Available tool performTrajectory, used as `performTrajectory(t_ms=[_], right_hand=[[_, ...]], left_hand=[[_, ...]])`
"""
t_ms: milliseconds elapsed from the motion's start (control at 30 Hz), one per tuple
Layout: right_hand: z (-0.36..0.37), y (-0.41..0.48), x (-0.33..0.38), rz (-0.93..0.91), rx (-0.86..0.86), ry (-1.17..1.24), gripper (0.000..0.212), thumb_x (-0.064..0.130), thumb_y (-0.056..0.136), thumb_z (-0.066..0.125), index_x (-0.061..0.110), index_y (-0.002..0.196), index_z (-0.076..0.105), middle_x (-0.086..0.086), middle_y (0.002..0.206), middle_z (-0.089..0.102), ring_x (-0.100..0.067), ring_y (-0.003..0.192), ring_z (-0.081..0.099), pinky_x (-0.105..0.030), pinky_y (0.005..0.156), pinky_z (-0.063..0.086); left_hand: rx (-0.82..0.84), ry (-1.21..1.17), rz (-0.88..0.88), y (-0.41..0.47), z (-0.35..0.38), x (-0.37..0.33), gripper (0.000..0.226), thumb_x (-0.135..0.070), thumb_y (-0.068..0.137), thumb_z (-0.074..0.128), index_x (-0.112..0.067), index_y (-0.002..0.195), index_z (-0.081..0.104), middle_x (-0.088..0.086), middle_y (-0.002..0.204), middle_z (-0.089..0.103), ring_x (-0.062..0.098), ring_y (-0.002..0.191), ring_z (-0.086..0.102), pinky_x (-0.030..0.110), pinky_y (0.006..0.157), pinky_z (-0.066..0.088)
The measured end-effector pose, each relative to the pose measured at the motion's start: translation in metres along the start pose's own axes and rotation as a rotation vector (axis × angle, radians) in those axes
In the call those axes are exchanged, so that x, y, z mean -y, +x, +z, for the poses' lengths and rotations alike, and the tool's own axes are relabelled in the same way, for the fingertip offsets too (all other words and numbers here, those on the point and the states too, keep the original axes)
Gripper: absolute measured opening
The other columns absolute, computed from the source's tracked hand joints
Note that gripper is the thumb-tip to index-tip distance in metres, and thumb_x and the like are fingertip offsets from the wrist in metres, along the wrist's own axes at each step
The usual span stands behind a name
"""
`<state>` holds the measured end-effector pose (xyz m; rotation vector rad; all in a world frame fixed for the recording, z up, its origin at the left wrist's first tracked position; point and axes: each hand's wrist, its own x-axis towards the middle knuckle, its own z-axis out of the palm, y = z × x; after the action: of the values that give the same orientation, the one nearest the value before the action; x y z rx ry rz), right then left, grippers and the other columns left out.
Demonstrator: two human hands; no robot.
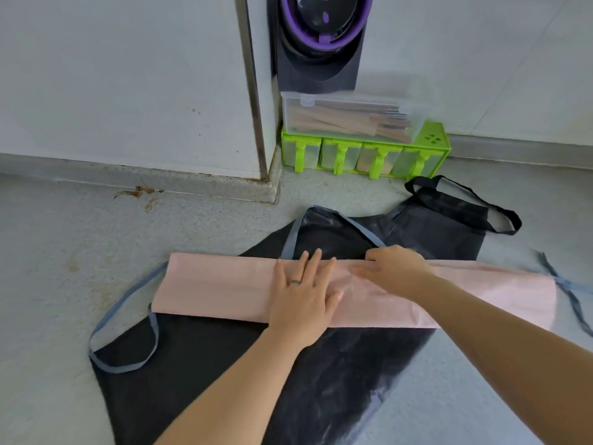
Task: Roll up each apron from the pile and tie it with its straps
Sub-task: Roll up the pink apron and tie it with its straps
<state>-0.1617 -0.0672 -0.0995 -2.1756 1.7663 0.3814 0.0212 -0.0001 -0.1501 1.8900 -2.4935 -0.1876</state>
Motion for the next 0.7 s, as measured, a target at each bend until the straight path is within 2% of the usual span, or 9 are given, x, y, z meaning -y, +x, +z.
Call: performTrajectory(t_ms=[67,167,267,333,400,467,567,633,700], right_hand=[[0.012,-0.006,-0.022,0.022,-0.207,-0.024,0.037,0.056,0.094,0.035,0.026,0.077,0.046,0.007,0.069,0.056,-0.017,0.065,0.047,-0.033,0.087,0.037],[0.034,-0.013,-0.058,-0.042,-0.549,-0.067,0.045,0.059,0.089,0.033,0.025,0.060,0.040,0.005,0.047,0.051,-0.016,0.044,0.032,-0.034,0.072,0.047],[0.037,-0.007,-0.080,-0.049,-0.468,-0.066,0.050,0.059,0.091,0.042,0.025,0.054,0.036,0.010,0.045,0.038,-0.018,0.046,0.038,-0.031,0.069,0.040],[0.034,-0.001,-0.080,-0.098,-0.517,-0.055,0.053,0.062,0.089,0.039,0.026,0.051,0.031,0.012,0.043,0.031,-0.018,0.044,0.040,-0.029,0.062,0.038],[0.037,0.002,-0.082,-0.145,-0.615,-0.040,0.050,0.060,0.086,0.038,0.025,0.050,0.031,0.011,0.040,0.033,-0.018,0.038,0.037,-0.027,0.056,0.041],[0.046,0.002,-0.086,-0.167,-0.652,-0.001,0.049,0.057,0.086,0.040,0.023,0.051,0.034,0.006,0.039,0.042,-0.017,0.037,0.034,-0.026,0.058,0.041],[0.045,-0.002,-0.086,-0.110,-0.636,0.078,0.045,0.054,0.087,0.037,0.021,0.061,0.051,0.005,0.054,0.055,-0.017,0.051,0.048,-0.034,0.075,0.043],[0.047,-0.013,-0.084,-0.044,-0.729,0.154,0.038,0.045,0.087,0.038,0.018,0.080,0.065,0.002,0.079,0.064,-0.023,0.077,0.057,-0.038,0.091,0.036],[0.049,-0.039,-0.081,0.078,-0.847,0.265,0.028,0.030,0.086,0.045,0.015,0.095,0.067,-0.003,0.097,0.065,-0.029,0.095,0.055,-0.038,0.098,0.028]], left_hand=[[0.001,0.017,-0.032,0.001,0.010,0.000,0.058,-0.055,0.096,0.021,-0.027,0.147,0.030,0.005,0.153,0.035,0.024,0.140,0.035,0.059,0.109,0.025],[0.002,0.037,-0.022,0.003,0.011,0.000,0.060,-0.056,0.096,0.016,-0.030,0.150,0.018,0.003,0.158,0.023,0.023,0.145,0.024,0.057,0.113,0.016],[-0.005,0.048,-0.027,0.004,0.011,-0.002,0.060,-0.056,0.096,0.015,-0.029,0.149,0.019,0.004,0.157,0.025,0.023,0.144,0.026,0.057,0.113,0.020],[-0.013,0.050,-0.037,0.003,0.011,-0.001,0.060,-0.056,0.096,0.016,-0.028,0.149,0.022,0.004,0.156,0.028,0.023,0.143,0.029,0.057,0.112,0.023],[-0.015,0.055,-0.034,0.004,0.011,-0.002,0.061,-0.056,0.097,0.015,-0.027,0.149,0.024,0.005,0.156,0.028,0.023,0.143,0.030,0.057,0.112,0.025],[0.002,0.067,-0.033,0.004,0.010,-0.002,0.062,-0.057,0.097,0.011,-0.027,0.149,0.026,0.005,0.155,0.030,0.023,0.142,0.031,0.058,0.111,0.027],[0.018,0.099,-0.036,0.005,0.009,-0.003,0.061,-0.057,0.096,0.015,-0.026,0.148,0.029,0.006,0.154,0.032,0.024,0.141,0.033,0.058,0.110,0.028],[0.026,0.108,-0.048,0.005,0.010,-0.002,0.061,-0.056,0.095,0.017,-0.027,0.148,0.029,0.006,0.155,0.030,0.024,0.142,0.031,0.057,0.111,0.026],[0.022,0.111,-0.054,0.005,0.009,-0.005,0.063,-0.057,0.094,0.014,-0.029,0.149,0.026,0.005,0.157,0.025,0.023,0.144,0.026,0.057,0.112,0.021]])
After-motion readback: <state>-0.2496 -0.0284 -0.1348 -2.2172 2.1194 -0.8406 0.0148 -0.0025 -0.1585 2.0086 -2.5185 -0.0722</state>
